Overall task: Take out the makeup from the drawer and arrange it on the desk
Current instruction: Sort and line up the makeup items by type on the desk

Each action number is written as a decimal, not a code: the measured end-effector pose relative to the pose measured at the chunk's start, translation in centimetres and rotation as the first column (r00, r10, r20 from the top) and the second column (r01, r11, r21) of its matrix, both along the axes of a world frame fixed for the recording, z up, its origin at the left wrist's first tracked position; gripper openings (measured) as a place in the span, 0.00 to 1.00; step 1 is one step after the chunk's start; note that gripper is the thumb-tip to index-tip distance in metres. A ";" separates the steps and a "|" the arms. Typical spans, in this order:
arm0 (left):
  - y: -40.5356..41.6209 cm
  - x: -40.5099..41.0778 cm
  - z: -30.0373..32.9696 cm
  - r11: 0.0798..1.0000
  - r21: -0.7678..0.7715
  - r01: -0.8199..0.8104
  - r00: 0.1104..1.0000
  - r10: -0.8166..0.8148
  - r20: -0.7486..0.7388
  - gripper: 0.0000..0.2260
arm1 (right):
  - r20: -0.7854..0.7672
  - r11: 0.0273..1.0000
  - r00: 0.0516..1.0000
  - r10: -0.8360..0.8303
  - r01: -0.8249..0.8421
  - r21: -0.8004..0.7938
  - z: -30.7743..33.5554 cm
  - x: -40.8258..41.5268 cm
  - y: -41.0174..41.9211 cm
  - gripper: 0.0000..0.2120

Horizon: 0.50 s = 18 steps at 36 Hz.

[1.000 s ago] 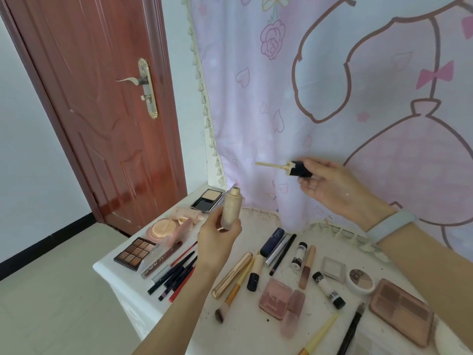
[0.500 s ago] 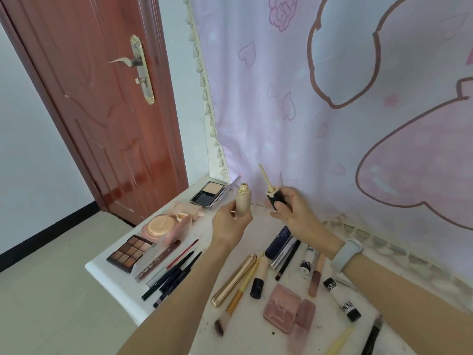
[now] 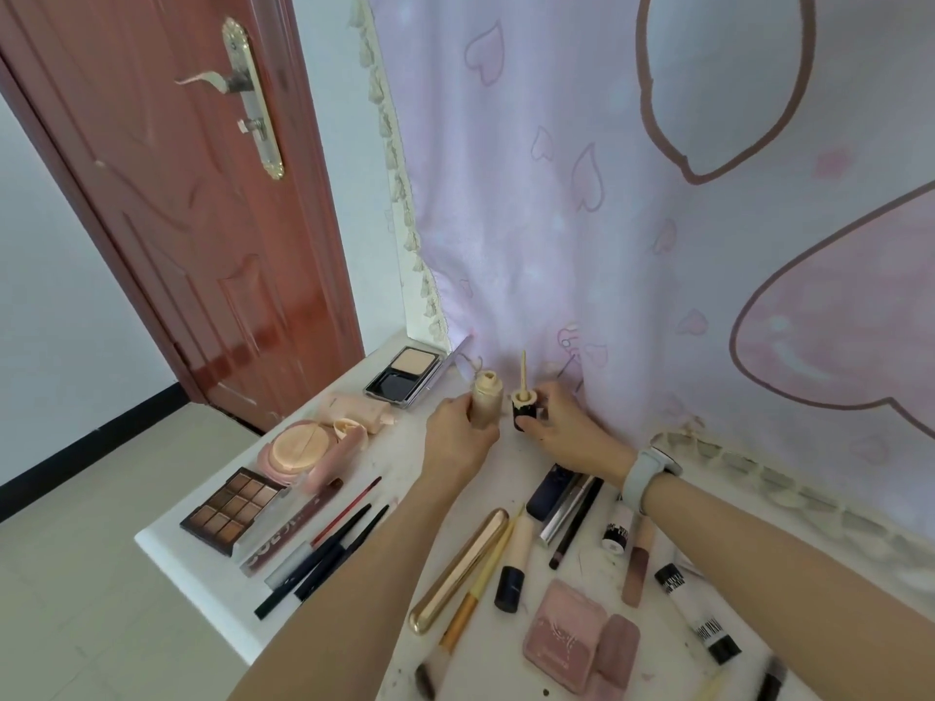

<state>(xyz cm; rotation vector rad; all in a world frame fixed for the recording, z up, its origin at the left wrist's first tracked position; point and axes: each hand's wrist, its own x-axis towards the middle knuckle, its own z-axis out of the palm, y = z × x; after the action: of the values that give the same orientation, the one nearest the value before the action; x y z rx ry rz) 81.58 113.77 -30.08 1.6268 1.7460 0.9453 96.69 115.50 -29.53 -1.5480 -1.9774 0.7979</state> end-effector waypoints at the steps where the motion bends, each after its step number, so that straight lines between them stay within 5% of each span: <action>1: 0.1 0.0 -0.1 1.000 -0.006 -0.004 1.000 0.004 -0.002 0.12 | 0.001 1.000 1.000 -0.006 0.006 0.017 -0.1 0.1 0.1 0.16; 18: 1.6 0.3 -0.2 0.999 0.032 -0.030 0.999 0.031 -0.010 0.08 | 0.017 0.988 0.997 -0.079 0.076 0.133 -0.7 0.4 1.4 0.11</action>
<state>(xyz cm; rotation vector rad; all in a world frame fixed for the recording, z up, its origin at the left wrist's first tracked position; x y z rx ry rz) 81.85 115.41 -30.31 1.6320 1.7761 0.9847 97.06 116.85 -30.19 -1.5521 -1.9313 0.6088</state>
